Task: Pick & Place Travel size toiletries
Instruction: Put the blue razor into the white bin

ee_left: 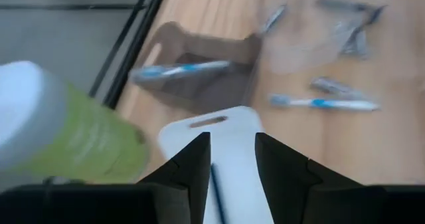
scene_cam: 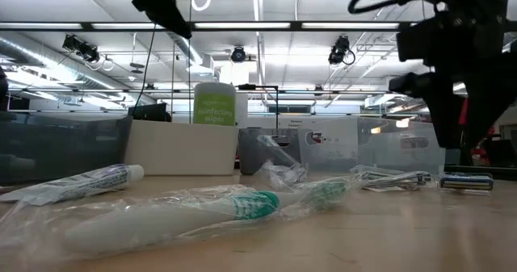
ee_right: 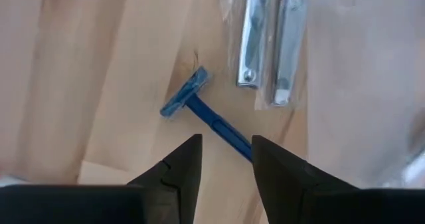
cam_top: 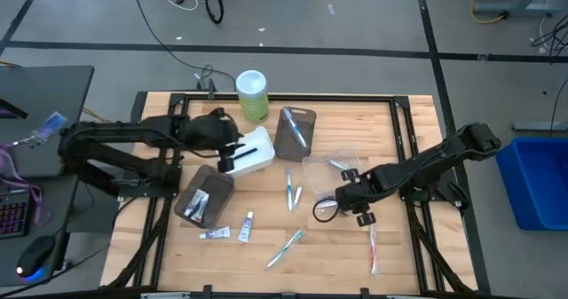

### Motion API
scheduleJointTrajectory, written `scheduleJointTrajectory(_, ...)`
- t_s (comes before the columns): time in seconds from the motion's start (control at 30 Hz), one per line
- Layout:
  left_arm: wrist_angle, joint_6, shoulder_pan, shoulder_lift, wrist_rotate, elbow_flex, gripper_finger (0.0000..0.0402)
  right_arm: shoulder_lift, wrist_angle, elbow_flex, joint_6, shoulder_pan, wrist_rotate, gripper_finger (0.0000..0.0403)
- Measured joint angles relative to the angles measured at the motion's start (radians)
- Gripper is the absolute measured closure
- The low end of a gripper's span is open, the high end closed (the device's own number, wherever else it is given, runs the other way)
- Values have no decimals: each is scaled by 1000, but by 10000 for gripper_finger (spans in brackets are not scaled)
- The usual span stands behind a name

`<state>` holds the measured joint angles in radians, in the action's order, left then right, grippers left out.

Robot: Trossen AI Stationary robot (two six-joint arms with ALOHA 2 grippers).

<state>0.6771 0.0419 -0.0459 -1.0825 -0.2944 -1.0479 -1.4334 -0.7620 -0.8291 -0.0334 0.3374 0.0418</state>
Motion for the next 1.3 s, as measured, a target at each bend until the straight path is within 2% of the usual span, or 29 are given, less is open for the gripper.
scheduleJointTrajectory(0.13,-103,-16,-3,80,44,105,274,-4,90,50,98,-3,7,248)
scheduleJointTrajectory(0.27,-117,-64,-3,99,32,143,274,-18,168,102,161,-4,1,240)
scheduleJointTrajectory(0.4,-117,-59,-3,96,20,159,274,-25,273,168,172,-4,-2,248)
scheduleJointTrajectory(0.53,-119,-43,-3,77,18,162,274,-31,368,209,172,-4,9,275)
scheduleJointTrajectory(0.8,-199,-45,-3,50,9,159,274,-31,431,213,73,-1,-11,366)
scheduleJointTrajectory(0.9,-219,-36,-3,44,-9,160,274,-33,429,198,32,2,-64,367)
scheduleJointTrajectory(1.07,-231,-22,-3,13,-12,159,274,-24,419,131,12,17,-65,367)
scheduleJointTrajectory(1.2,-231,-63,-3,-16,-8,160,274,-21,349,21,10,19,-13,367)
scheduleJointTrajectory(1.3,-224,-90,-1,-47,10,159,274,-16,325,-81,10,19,63,367)
